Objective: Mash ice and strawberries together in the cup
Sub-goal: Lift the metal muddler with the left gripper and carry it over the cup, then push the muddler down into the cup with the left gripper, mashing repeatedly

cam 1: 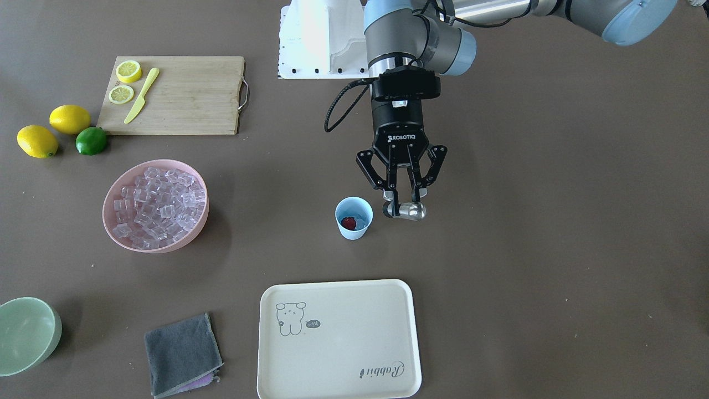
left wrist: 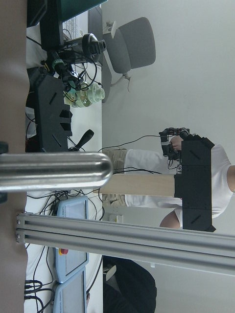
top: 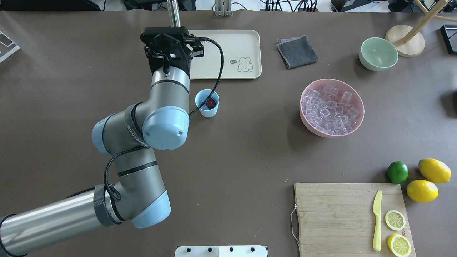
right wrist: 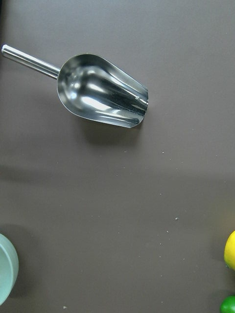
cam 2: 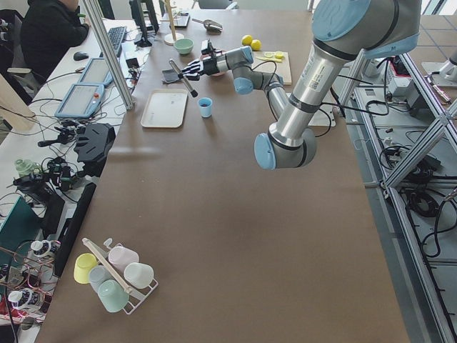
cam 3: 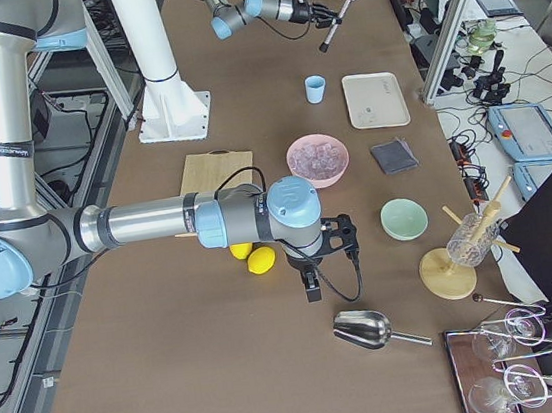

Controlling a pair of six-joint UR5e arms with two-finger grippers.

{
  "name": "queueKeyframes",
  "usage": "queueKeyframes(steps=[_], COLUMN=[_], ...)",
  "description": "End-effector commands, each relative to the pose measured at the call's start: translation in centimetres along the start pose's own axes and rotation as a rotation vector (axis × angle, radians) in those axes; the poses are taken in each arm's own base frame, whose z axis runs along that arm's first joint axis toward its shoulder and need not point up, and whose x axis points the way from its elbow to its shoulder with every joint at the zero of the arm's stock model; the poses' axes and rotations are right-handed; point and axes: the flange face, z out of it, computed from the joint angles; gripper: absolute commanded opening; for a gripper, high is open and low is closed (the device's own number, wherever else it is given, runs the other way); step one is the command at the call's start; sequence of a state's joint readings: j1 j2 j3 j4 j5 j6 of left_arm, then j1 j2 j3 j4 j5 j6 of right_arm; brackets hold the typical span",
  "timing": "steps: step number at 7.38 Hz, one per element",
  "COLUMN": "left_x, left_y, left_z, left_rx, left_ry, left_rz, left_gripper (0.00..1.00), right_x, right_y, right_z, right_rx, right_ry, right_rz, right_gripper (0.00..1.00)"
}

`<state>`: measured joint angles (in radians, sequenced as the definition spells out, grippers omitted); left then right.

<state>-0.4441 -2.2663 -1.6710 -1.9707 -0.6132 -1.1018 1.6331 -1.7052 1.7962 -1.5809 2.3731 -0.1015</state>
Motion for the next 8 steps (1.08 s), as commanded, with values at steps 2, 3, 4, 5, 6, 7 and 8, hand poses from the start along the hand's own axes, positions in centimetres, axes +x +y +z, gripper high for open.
queueKeyframes(steps=[2, 3, 4, 5, 6, 7, 8], left_x=[2.5, 2.8, 3.0, 3.8, 4.4, 4.3, 4.4], left_y=[5.9, 7.1, 8.6, 9.4, 9.3, 9.7, 9.6], left_z=[-2.6, -2.3, -2.1, -1.5, -1.4, -1.3, -1.3], left_rx=[0.049, 0.042, 0.046, 0.051, 0.051, 0.051, 0.05], left_ry=[-0.027, -0.031, -0.04, -0.052, -0.051, -0.052, -0.053], left_rz=[0.022, -0.008, 0.007, -0.016, -0.024, -0.023, -0.022], left_gripper=[0.24, 0.24, 0.24, 0.24, 0.24, 0.24, 0.24], right_x=[0.2, 0.2, 0.2, 0.2, 0.2, 0.2, 0.2], right_y=[0.3, 0.4, 0.5, 0.6, 0.6, 0.6, 0.6], right_z=[0.2, 0.1, 0.1, 0.1, 0.1, 0.1, 0.1], right_rx=[-0.004, -0.004, -0.004, -0.004, -0.004, -0.004, -0.004], right_ry=[0.0, 0.0, 0.0, 0.0, 0.0, 0.0, 0.0], right_rz=[0.005, 0.003, 0.005, 0.005, 0.005, 0.005, 0.005], right_gripper=[0.99, 0.99, 0.99, 0.99, 0.99, 0.99, 0.99])
